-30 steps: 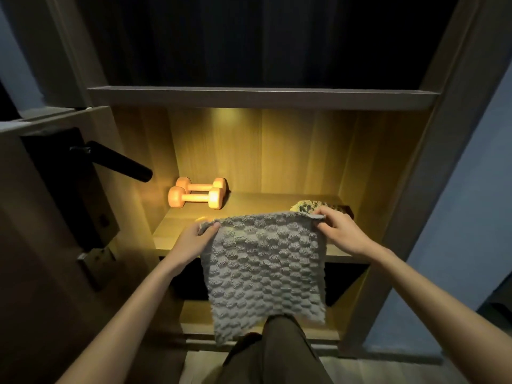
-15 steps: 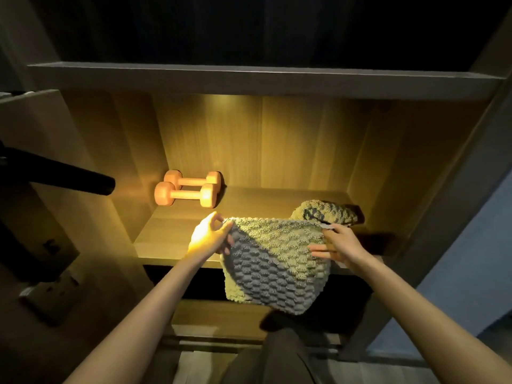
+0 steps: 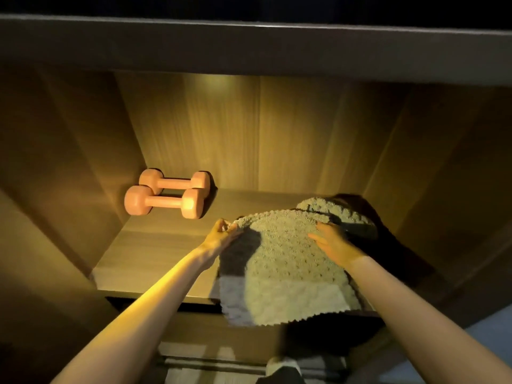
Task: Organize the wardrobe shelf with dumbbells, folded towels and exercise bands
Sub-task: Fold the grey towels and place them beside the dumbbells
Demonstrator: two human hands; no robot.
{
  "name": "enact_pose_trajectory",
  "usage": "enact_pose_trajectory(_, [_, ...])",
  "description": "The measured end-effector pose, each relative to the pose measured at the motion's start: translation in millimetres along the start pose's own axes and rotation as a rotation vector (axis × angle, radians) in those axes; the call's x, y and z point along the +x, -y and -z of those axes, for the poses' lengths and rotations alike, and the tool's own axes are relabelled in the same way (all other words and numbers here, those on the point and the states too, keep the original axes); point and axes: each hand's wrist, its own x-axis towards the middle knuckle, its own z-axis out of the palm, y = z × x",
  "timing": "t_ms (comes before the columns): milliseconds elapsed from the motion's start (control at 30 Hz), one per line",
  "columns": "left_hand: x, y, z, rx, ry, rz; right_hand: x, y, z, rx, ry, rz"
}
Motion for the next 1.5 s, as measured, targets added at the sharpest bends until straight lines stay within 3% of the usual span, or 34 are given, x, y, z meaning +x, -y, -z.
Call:
enact_pose_trajectory(233, [24,-26,9,0.041,-0.112,-0.299,26,31,6,-0.204,-0.175,0.082])
enact_pose_trajectory(467, [3,0,14,0.072,-0.129,-0.337,-12,0,38,-0.540,-0.244,0.607])
enact_pose_trajectory(567, [-19,22,14,0.117,-0.141,-0.361,-25,-17,43,-0.584,-0.206,0.505])
enact_pose_trajectory(667, [-36,45,9,0.188,-0.120,-0.302,-33,-37,48,-0.467,-0.057,0.330])
enact_pose_trajectory(767, [-41,55,8,0.242,-0.112,-0.193,-37,-52,49,-0.373,-0.034,0.228])
enact_pose_trajectory(933, [-45,51,9,0.013,-0.156,-0.026,-40,-61,46,-0.200,-0.102,0.140])
enact_pose_trajectory(1033, [-45,51,6,-0.131,-0.206,-0.034,-39,-65,45,-0.245,-0.153,0.162])
enact_pose_trajectory(1133, [-42,56,7,-0.034,-0.277,-0.065,-37,-70,45,-0.333,-0.190,0.218])
enact_pose_trajectory(1267, [-43,63,6,0.275,-0.336,-0.171,-34,-71,45,-0.378,-0.238,0.258])
enact_pose_trajectory(1500, [-46,64,6,0.408,-0.340,-0.268,-36,-68,41,-0.690,-0.285,0.356])
